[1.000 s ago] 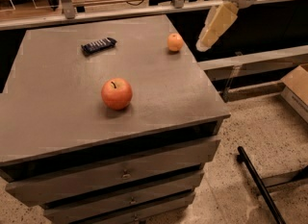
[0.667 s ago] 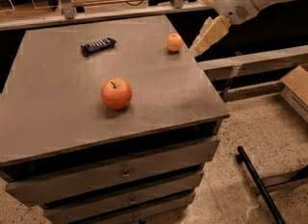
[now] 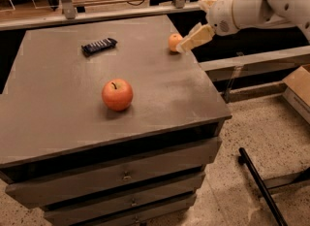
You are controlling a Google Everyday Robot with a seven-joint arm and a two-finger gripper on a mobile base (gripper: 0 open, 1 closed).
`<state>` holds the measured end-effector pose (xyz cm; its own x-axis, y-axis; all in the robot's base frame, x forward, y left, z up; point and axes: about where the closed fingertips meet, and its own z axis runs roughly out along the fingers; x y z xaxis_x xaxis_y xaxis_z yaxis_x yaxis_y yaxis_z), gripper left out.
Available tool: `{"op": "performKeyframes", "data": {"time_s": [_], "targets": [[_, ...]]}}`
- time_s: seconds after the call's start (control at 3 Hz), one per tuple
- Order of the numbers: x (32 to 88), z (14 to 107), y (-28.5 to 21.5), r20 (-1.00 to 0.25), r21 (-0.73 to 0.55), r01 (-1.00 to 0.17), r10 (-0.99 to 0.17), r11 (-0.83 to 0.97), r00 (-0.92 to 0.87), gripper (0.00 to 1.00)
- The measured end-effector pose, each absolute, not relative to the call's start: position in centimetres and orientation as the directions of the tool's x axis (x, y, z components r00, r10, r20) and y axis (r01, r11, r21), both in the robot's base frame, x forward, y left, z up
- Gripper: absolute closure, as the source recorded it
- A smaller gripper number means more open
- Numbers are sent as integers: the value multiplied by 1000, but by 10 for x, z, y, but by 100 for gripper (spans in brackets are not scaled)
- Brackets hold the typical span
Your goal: Move orange near apple
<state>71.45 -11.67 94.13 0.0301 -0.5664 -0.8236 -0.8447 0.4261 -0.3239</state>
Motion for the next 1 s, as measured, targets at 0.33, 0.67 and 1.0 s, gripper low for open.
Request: {"op": "performKeyframes", "data": {"time_s": [0.33, 0.67, 1.0], "targets": [[748, 926, -125, -858, -290, -805, -514, 517, -21, 0], [762, 914, -125, -869, -260, -794, -492, 549, -56, 0], [768, 896, -116, -869, -226, -805, -487, 549, -88, 0]]}}
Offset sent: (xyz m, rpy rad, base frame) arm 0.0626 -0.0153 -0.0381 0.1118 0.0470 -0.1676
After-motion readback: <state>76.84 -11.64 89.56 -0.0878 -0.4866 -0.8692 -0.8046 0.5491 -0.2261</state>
